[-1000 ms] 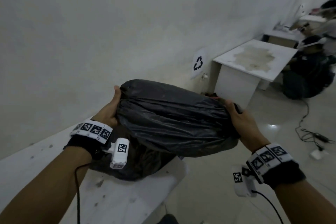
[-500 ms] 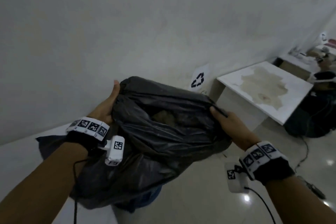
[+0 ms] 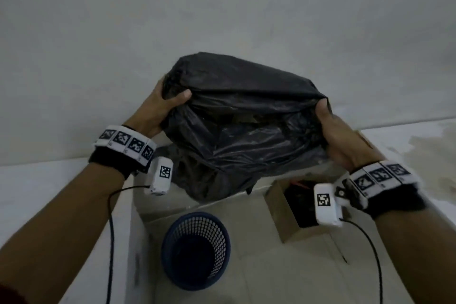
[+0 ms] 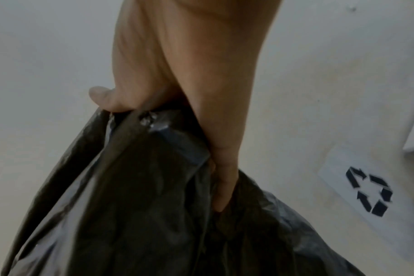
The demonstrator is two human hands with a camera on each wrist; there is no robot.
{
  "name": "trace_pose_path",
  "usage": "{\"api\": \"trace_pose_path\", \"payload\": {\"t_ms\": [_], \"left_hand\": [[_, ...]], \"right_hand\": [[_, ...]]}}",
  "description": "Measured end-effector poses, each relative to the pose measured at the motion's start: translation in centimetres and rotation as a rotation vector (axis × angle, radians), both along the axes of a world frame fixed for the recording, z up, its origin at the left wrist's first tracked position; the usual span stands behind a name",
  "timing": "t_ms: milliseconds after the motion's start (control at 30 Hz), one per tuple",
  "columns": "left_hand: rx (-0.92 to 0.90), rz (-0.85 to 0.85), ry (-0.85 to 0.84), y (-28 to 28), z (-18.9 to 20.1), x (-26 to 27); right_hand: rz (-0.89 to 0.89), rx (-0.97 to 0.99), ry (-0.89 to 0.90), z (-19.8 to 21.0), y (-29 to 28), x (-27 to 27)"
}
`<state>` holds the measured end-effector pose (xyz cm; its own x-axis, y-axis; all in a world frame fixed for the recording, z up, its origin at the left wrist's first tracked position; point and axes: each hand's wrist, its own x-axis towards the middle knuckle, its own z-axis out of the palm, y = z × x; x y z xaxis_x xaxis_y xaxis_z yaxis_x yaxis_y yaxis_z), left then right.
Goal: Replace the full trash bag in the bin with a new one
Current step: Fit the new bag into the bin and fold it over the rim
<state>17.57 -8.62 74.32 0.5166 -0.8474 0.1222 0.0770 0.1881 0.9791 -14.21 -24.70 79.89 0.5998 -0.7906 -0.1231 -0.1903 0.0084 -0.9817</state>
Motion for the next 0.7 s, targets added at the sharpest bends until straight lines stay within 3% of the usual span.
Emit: {"api": "trace_pose_path", "payload": {"t_ms": [200, 400, 567, 700], "left_hand": [[0.112, 0.323, 0.062, 4.3, -6.3, -5.1], [0.138, 0.604, 0.204, 7.2, -14.6, -11.7], [0.230, 0.691, 0.286, 9.9, -21.3, -14.6], [0.258, 0.754, 0.468, 11.1, -30.1, -16.1]], "right_hand": [[0.174, 0.192, -0.016, -7.1, -4.2, 2.7], [0.293, 0.429, 0.041, -16.5, -3.1, 3.5], [0.374, 0.516, 0.169, -23.7, -1.4, 4.2], [0.375, 0.459, 0.250, -31.2, -0.2, 4.7]]}}
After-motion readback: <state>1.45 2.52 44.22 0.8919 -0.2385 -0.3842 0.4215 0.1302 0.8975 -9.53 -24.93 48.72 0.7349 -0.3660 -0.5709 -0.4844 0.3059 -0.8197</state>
